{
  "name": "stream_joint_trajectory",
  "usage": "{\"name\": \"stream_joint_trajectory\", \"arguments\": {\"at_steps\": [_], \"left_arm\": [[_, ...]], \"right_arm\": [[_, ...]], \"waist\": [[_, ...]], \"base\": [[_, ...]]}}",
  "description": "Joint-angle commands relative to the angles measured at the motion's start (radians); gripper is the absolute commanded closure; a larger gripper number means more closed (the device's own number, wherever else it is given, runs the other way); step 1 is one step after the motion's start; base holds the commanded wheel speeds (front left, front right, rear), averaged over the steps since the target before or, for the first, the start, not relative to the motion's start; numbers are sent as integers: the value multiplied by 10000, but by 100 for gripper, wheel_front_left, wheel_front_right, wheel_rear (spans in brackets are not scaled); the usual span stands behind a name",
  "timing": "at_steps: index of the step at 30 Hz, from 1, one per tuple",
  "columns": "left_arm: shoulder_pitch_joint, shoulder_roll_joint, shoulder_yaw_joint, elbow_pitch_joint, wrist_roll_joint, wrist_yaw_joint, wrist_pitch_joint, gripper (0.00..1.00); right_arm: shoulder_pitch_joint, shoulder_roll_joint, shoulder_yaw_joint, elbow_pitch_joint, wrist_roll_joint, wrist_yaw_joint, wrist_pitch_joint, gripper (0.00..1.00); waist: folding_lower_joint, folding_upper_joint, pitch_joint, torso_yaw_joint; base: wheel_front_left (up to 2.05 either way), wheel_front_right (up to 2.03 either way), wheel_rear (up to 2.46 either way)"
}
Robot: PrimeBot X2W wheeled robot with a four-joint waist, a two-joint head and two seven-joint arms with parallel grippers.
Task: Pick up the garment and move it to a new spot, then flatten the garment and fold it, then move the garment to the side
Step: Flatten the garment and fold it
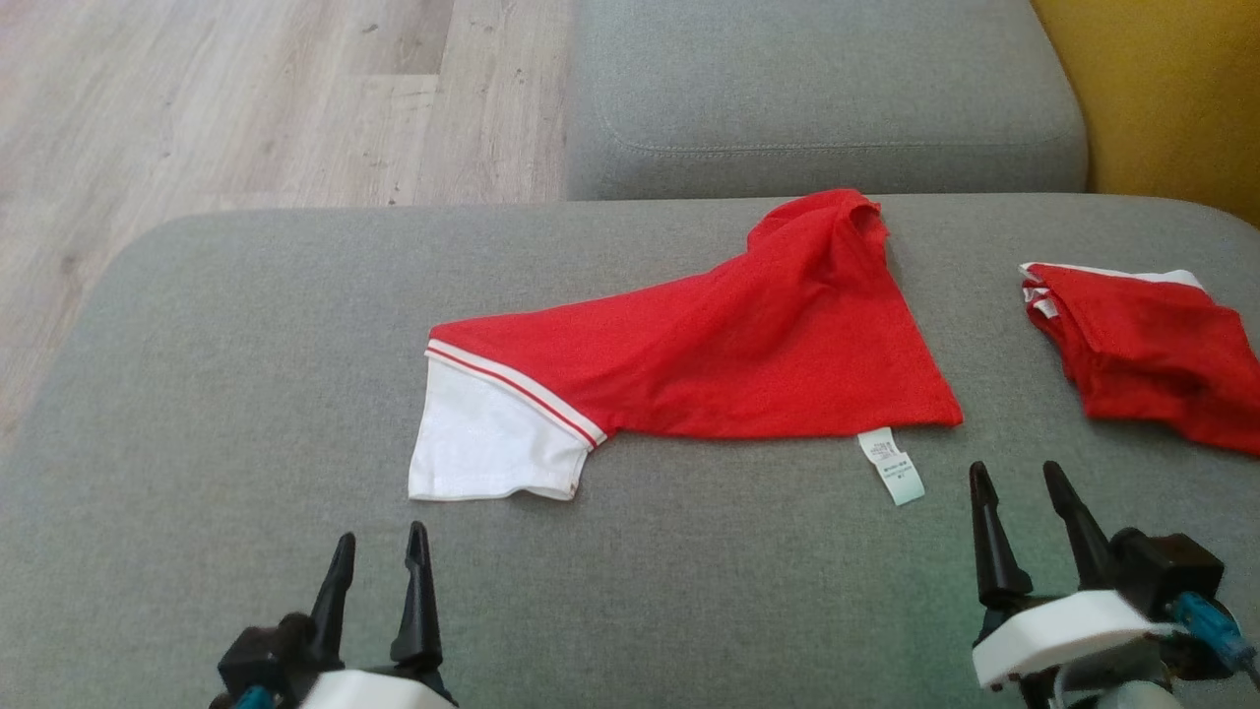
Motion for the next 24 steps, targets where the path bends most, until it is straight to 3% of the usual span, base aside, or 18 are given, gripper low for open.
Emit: {"name": "stream_joint_trajectory", "arguments": {"at_steps": [1,12,24], "left_arm": [[-256,118,293,-363,49,53,-34,0],[-991,290,232,-127,81,134,449,0],[-3257,60,264,1976,-220,373,1960,0]], "right_arm": [[-177,-57,259,-271,-2,65,-16,0],[-216,-57,352,-348,3,65,42,0],[-790,-57,624,-623,-185,65,243,0]], "waist": [[0,-1,-9,-1],[0,-1,257,26],[0,-1,1464,-304]], "base": [[0,0,0],[0,0,0],[0,0,0]]}}
